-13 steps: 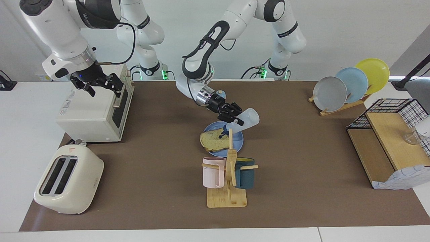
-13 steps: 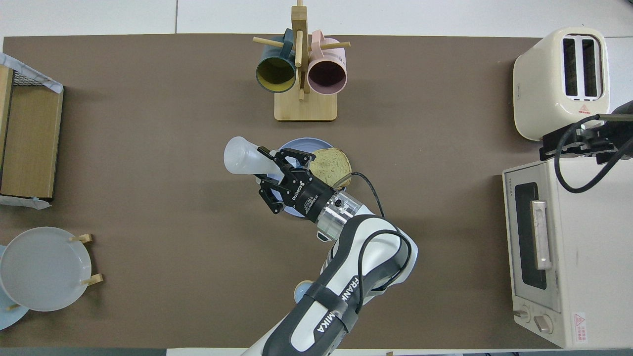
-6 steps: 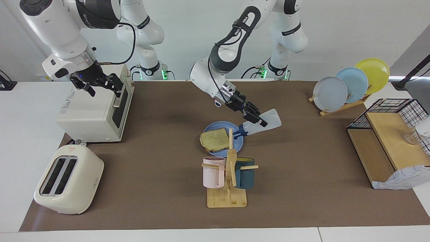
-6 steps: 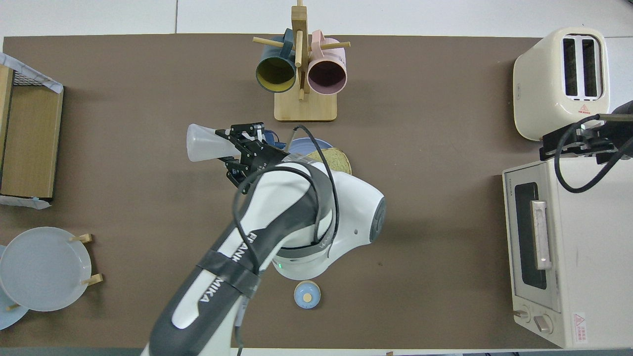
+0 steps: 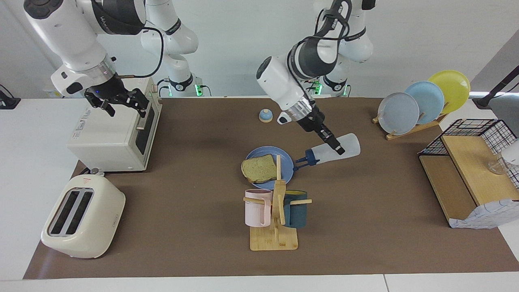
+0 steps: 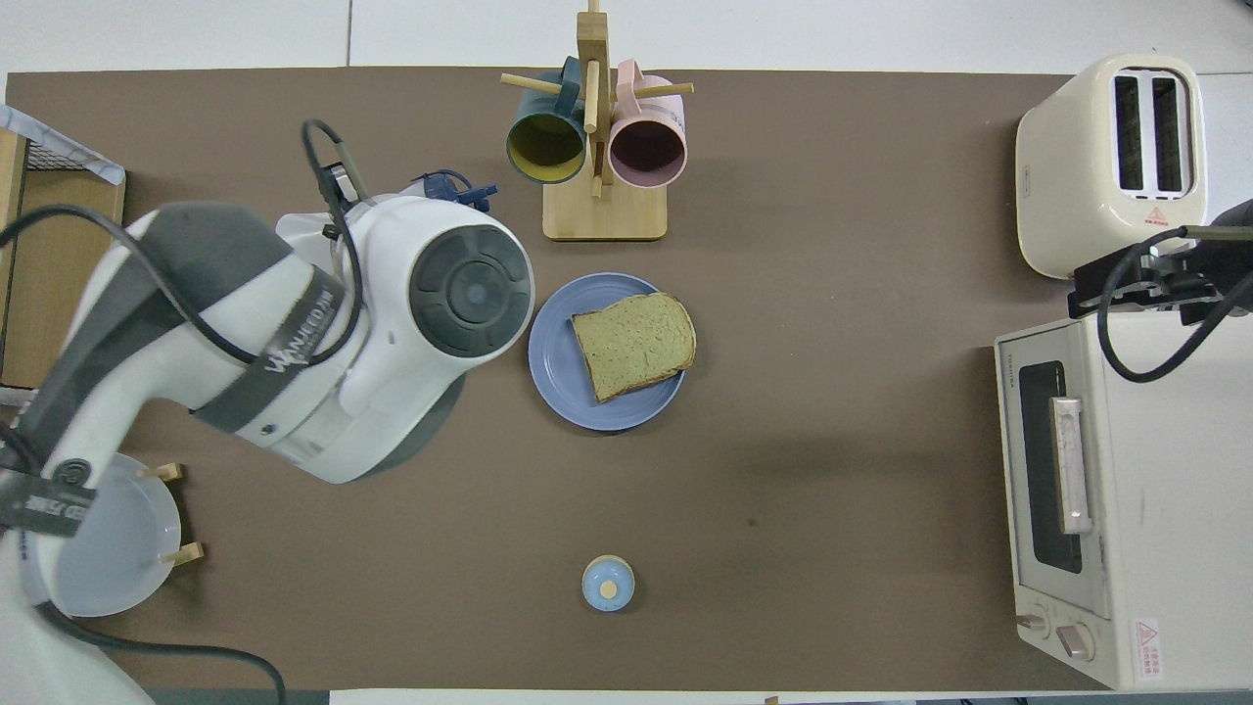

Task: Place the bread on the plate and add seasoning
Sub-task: 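Carry the bottle back beside the mug rack with the left gripper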

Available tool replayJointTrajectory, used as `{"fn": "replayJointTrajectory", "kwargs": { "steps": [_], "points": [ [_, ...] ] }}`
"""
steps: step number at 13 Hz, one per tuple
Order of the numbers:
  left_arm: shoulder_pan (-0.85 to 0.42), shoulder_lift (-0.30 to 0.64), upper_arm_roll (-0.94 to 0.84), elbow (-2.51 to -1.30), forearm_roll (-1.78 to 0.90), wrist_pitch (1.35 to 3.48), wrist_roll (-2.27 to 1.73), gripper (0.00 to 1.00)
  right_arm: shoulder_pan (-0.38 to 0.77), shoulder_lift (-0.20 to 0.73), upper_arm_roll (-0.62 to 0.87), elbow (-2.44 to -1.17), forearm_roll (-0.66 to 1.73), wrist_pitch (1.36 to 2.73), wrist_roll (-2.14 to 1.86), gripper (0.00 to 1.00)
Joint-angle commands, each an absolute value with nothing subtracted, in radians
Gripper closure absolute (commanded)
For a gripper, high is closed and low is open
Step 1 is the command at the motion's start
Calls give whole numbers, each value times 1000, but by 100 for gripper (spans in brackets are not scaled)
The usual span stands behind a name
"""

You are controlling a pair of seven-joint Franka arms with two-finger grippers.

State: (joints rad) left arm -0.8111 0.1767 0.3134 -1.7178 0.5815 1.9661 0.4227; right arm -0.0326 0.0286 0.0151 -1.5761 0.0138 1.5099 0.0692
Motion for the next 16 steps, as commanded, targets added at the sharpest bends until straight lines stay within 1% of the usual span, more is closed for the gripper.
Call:
{"fn": "replayJointTrajectory", "kwargs": {
  "steps": [1, 3, 6, 8, 10, 13, 16],
  "points": [
    [-738, 114, 301, -1839, 471, 2155, 300, 100, -41, 9, 18, -1598, 12, 1513, 49, 0],
    [-695, 89, 301, -1938, 401, 2355, 174, 100, -41, 9, 18, -1598, 12, 1513, 49, 0],
    [-640, 49, 302, -2125, 393, 2717, -67, 100, -43, 9, 18, -1598, 12, 1513, 49, 0],
    [-606, 49, 302, -2187, 393, 2868, -142, 100, -43, 9, 18, -1598, 12, 1513, 49, 0],
    [-594, 81, 302, -2212, 391, 3000, -240, 100, -41, 9, 18, -1598, 12, 1513, 49, 0],
    [-562, 168, 302, -2241, 393, 3244, -394, 100, -41, 9, 18, -1598, 12, 1513, 49, 0],
    [-528, 256, 302, -2240, 393, 3425, -417, 100, -41, 9, 18, -1598, 12, 1513, 49, 0]
  ]
}}
